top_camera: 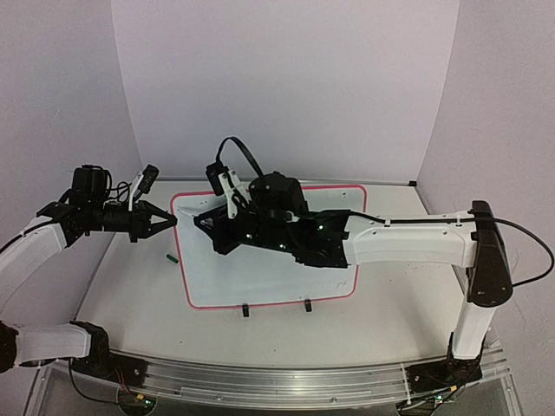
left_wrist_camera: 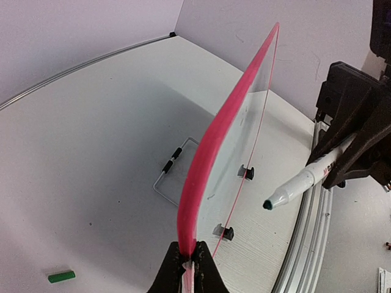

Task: Write a sentence on the whiteboard
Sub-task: Hold the whiteboard at the center of the board, then write a sentence on the whiteboard.

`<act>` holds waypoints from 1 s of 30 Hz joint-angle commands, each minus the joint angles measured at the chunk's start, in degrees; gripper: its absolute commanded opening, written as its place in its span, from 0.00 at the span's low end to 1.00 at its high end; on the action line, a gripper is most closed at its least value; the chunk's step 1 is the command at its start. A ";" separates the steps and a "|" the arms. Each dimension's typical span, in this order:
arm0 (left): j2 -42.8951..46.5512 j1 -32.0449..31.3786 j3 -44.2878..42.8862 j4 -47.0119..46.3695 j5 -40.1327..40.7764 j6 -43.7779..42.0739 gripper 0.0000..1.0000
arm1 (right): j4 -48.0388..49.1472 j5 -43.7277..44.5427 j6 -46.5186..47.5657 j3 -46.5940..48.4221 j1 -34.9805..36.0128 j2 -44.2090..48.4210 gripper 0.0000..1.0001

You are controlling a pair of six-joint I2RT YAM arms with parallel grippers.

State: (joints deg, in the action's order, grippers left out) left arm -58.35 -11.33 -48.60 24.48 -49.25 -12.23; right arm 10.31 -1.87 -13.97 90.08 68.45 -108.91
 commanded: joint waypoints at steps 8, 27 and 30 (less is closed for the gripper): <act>-0.02 -0.36 0.62 1.56 1.79 -1.24 0.00 | -0.85 1.86 -0.71 6.36 -1.39 -3.90 0.00; 0.07 -0.35 0.54 1.70 1.54 -1.24 0.00 | -1.96 2.49 -4.06 0.10 -2.24 -2.24 0.00; 0.07 -0.35 0.56 1.75 1.59 -1.23 0.00 | -1.96 0.68 -4.70 -1.76 -2.19 -1.57 0.00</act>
State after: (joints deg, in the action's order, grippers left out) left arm -58.41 -11.36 -48.60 24.49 -48.55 -12.17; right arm 9.46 -1.20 -16.95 90.93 67.00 -112.22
